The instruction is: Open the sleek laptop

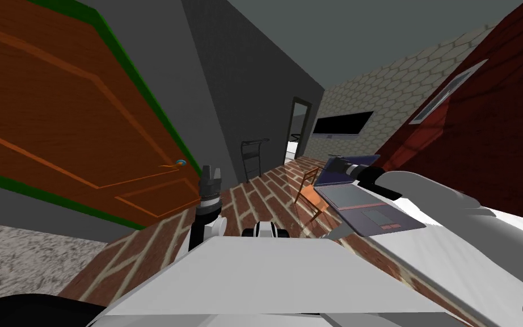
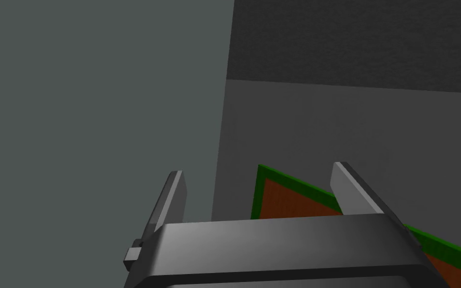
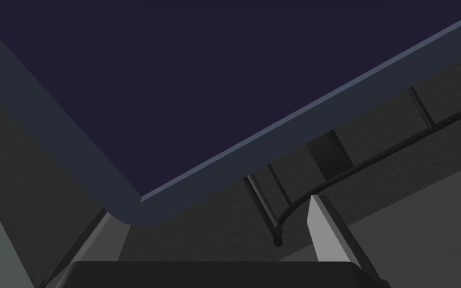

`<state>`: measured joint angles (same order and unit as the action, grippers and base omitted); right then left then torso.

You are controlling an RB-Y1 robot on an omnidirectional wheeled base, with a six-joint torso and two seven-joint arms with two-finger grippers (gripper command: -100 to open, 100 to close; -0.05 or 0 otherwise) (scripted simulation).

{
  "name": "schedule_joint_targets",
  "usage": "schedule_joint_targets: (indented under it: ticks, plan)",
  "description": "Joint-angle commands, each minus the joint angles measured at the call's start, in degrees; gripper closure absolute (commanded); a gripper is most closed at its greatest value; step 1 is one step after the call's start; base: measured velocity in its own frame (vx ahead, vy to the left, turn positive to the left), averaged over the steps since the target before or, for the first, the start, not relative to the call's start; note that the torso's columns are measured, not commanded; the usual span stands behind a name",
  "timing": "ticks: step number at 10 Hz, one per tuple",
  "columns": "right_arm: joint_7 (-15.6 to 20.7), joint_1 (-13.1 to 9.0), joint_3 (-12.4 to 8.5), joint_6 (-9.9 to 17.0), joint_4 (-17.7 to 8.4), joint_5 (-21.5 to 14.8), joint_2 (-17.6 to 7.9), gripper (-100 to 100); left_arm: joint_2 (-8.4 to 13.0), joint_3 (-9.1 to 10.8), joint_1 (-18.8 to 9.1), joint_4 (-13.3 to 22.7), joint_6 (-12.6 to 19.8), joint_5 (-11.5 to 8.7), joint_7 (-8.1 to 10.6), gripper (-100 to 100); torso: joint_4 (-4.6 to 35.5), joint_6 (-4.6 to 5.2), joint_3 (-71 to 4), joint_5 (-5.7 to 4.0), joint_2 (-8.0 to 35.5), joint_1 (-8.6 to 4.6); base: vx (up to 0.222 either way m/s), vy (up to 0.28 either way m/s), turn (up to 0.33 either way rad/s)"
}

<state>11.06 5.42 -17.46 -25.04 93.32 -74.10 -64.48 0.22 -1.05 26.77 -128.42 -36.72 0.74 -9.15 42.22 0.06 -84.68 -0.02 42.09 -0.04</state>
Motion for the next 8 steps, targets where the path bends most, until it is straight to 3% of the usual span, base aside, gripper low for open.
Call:
schedule_joint_targets:
  ticks: [1, 8]
  plan:
    - [1.1, 0.6, -0.2, -1.5, 2.6, 0.9, 1.0, 100, 0.0, 0.01, 0.0, 0.0, 0.0, 0.0, 0.00, 0, -0.1, 0.25, 0.0, -0.17, -0.1, -0.16, 0.126, 0.005, -0.352]
    - [2.5, 1.9, 0.0, -4.8, 10.4, 2.5, 2.9, 100, 0.0, 0.01, 0.0, 0.0, 0.0, 0.0, 0.00, 0, -0.2, 0.13, -0.1, -0.27, -0.1, -0.52, 0.093, 0.011, -0.230]
